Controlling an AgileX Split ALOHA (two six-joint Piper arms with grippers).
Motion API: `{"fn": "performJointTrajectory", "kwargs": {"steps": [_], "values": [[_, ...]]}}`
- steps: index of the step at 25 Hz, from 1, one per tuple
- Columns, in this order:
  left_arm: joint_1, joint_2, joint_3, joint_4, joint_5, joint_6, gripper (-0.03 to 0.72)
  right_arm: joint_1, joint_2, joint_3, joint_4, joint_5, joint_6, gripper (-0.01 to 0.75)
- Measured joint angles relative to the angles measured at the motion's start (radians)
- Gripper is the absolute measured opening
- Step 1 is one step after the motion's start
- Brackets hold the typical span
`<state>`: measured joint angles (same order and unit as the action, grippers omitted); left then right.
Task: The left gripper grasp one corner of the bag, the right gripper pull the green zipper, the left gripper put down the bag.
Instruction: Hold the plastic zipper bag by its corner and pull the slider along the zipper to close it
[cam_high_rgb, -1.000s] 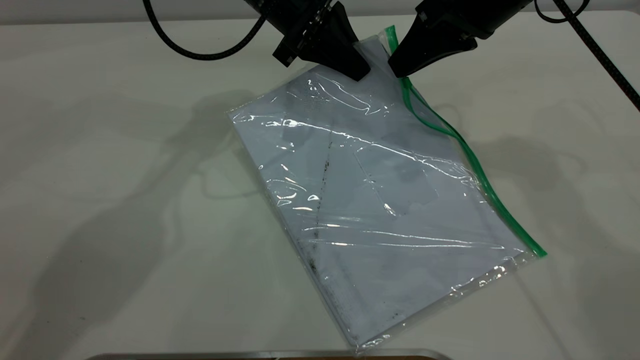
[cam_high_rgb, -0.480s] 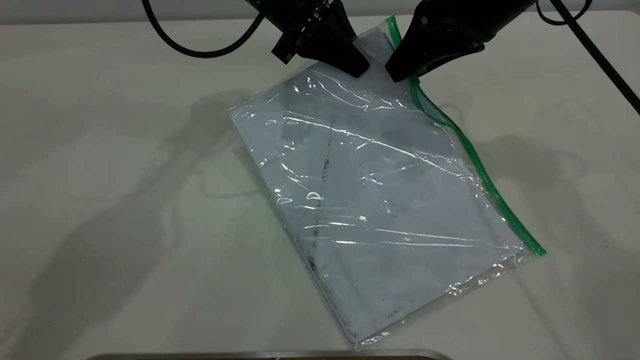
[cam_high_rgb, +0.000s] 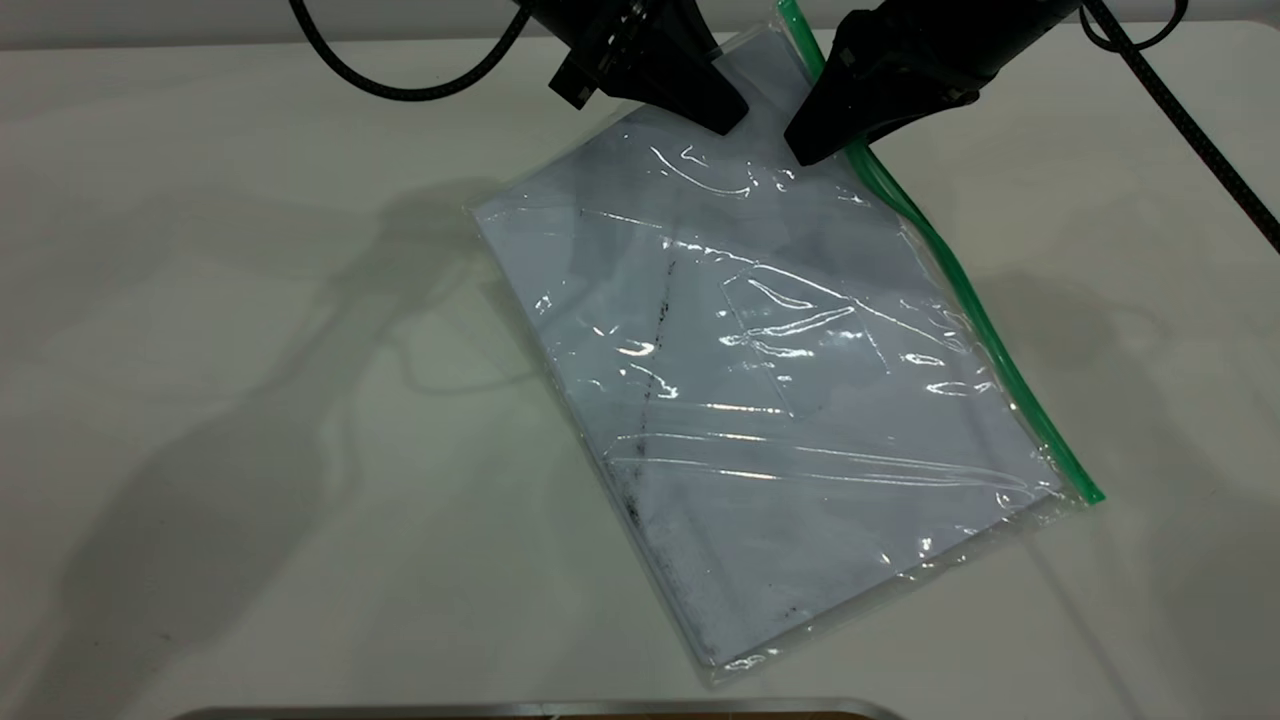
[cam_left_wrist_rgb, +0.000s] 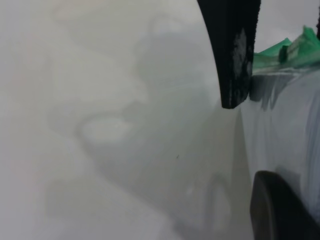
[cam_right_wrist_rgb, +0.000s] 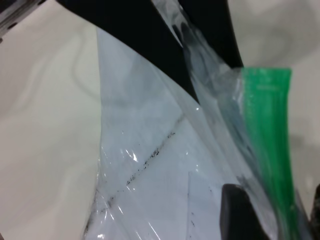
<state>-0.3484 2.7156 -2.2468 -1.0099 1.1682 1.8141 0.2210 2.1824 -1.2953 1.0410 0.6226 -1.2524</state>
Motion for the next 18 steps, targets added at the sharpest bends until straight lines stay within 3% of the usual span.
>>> {"fn": "performJointTrajectory", "kwargs": {"steps": [9, 18], "values": [[0.007, 0.000, 0.000, 0.002, 0.000, -0.001, 0.052, 0.000, 0.000, -0.001, -0.038, 0.014, -0.001, 0.113], [0.023, 0.000, 0.000, -0.002, 0.000, -0.026, 0.052, 0.000, 0.000, -0.004, -0.048, 0.022, 0.014, 0.093]]}}
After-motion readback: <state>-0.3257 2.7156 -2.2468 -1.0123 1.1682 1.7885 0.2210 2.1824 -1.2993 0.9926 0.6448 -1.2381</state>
